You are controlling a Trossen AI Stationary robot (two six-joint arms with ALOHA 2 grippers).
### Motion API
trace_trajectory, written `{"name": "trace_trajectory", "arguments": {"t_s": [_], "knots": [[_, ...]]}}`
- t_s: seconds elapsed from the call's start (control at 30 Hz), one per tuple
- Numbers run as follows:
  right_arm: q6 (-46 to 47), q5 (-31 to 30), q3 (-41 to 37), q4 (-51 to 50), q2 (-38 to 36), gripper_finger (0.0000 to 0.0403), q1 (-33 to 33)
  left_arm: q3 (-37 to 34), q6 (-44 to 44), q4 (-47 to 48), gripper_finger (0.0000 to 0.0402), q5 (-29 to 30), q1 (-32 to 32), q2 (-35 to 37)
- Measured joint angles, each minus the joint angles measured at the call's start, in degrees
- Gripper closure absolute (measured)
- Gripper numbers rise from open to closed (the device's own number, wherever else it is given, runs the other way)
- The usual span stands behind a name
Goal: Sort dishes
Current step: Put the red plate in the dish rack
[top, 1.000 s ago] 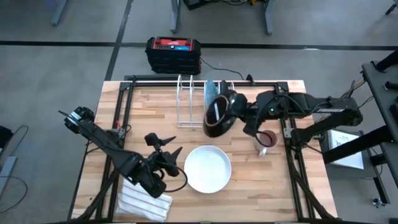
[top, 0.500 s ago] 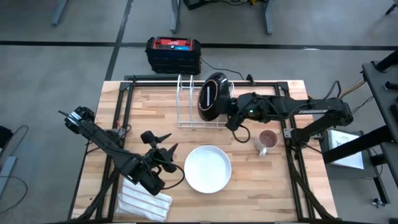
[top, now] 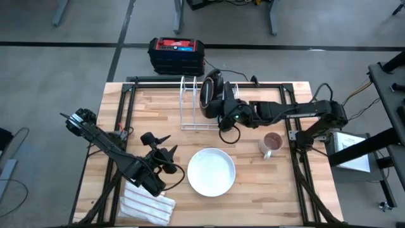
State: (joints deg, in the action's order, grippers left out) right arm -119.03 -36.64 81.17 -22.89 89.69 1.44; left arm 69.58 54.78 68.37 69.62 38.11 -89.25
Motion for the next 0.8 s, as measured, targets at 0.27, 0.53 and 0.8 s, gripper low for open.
{"name": "trace_trajectory", "arguments": {"t_s": [0.27, 0.53, 0.8], "knots": [[-2.05, -0.80, 0.00, 1.17, 3.60, 0.0396, -0.10, 0.00, 0.05, -0.01, 0.0171, -0.15, 0.00, 0.00], [-4.14, -1.00, 0.00, 2.33, 6.46, 0.0396, -0.99, 0.00, 0.04, -0.17, 0.0171, -0.21, 0.00, 0.00], [-4.41, -0.70, -0.01, 2.82, 8.90, 0.0396, -2.43, 0.00, 0.01, -0.01, 0.0171, -0.21, 0.00, 0.00]]}}
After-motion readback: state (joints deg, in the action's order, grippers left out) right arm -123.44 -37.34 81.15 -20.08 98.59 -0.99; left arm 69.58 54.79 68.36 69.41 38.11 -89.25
